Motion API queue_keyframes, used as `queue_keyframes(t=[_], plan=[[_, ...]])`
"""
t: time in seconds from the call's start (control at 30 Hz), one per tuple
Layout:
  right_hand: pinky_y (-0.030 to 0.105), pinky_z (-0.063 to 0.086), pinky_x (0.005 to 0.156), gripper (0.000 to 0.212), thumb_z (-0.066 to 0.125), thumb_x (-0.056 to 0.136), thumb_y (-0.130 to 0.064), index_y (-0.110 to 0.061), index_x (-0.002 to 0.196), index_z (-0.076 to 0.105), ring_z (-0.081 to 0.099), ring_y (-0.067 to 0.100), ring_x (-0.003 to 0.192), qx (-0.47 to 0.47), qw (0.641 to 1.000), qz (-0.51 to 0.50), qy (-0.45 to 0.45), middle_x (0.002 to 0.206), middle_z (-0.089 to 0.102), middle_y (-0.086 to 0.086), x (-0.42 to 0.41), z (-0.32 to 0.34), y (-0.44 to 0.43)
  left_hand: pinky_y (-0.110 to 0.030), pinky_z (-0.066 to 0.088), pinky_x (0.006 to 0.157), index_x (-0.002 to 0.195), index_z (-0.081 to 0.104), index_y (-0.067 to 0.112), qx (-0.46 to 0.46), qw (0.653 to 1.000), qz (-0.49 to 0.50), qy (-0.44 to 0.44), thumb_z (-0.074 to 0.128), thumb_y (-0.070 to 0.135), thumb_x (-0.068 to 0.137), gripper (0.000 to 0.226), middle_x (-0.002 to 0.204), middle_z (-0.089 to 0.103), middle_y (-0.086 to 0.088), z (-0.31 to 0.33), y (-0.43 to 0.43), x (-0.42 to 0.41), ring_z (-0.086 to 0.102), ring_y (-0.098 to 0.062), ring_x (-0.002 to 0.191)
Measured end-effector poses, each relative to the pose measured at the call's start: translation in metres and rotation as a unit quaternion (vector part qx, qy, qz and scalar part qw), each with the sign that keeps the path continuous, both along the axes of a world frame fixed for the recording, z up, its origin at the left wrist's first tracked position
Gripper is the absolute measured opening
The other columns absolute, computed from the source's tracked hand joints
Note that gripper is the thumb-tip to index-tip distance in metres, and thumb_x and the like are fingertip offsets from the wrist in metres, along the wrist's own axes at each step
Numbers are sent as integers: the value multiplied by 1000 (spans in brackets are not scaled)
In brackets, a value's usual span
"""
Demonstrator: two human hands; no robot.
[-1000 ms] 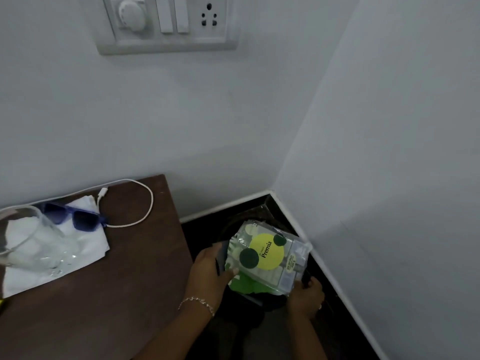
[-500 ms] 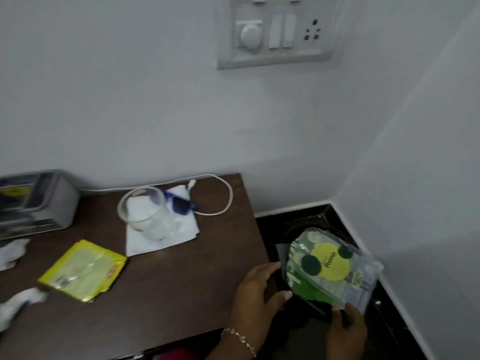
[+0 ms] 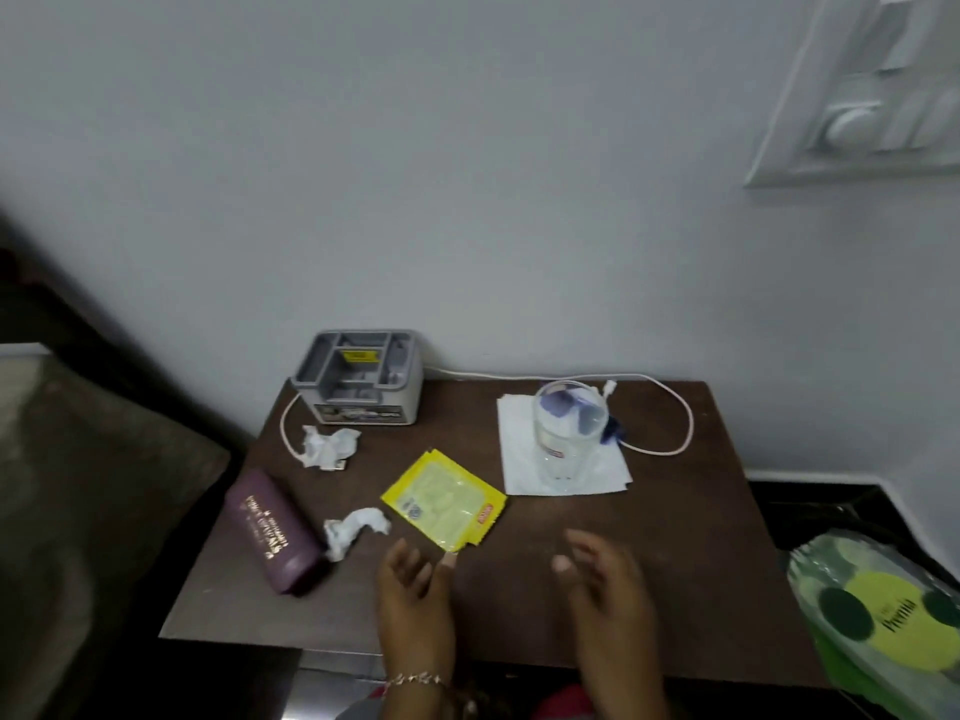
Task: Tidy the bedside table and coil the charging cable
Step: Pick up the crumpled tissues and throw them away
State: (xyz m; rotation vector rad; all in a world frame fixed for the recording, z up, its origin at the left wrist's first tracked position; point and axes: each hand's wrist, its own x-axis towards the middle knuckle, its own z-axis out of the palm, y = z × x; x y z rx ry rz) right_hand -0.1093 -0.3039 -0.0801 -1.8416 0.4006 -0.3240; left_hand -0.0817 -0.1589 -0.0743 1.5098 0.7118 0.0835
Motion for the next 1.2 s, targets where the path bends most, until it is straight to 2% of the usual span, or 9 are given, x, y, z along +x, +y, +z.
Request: queue_keyframes(t=[0.13,0.23,0.37,0.47,0.6,0.67,0.8,0.9,1.2], plan=[[23,36,96,32,58,90,-17,-13,121,58,51,18,115,-146,981,127,15,124,55,0,49,-1,46,-46,41,101,133,39,-2,-48,998,29,22,61,1,84,54,129,52,-14,-11,6,10,53,-32,118],[29,37,96,35,55,92,-21,-12,127,53,49,23,116,-217,964,135,78,128,52,4,78,-7,58,-41,43,97,129,43,-6,-83,996,25,18,61,2,85,48,124,58,-13,-13,5,21,58,-25,105],[31,41,91,29,57,90,-18,-13,119,59,52,25,108,-298,939,132,113,119,53,6,84,-10,60,-21,53,68,121,53,-2,-123,991,45,22,61,3,85,36,94,65,-11,-12,8,37,60,-21,84],[18,42,79,20,61,85,-6,-16,102,64,57,19,96,-217,964,112,103,105,58,2,74,-7,57,-14,50,45,103,61,-1,-111,993,17,37,60,4,86,18,77,63,-7,-12,15,44,59,-17,67],[9,45,60,16,62,83,-3,-19,81,65,64,6,70,-11,983,97,154,81,68,-3,49,7,47,-16,48,41,87,67,-3,-73,995,-34,52,63,6,84,10,69,65,-7,-5,23,31,62,-14,56],[12,47,61,10,66,81,-7,-18,82,65,64,9,74,33,981,85,172,83,67,-1,32,10,40,-15,48,41,79,66,4,-91,992,-61,59,62,5,85,7,63,67,-3,5,24,13,63,-5,48],[16,50,65,8,68,83,-13,-18,88,63,64,13,82,115,974,55,189,92,67,3,2,19,18,-16,50,45,87,69,4,-114,984,-121,58,63,9,84,8,69,73,-8,25,16,-14,65,-11,55],[28,57,66,6,63,87,-7,-12,85,66,70,21,77,219,954,54,199,85,72,10,-17,29,-3,-16,45,38,88,69,3,-98,978,-173,63,64,9,83,9,68,72,-13,39,-4,-25,60,-10,43],[25,55,59,6,63,86,-4,-6,89,68,70,13,68,312,923,-152,168,72,74,5,-72,25,-118,-17,55,53,93,69,6,-123,937,-318,79,63,5,82,13,80,75,-10,28,-134,-35,71,-17,69]])
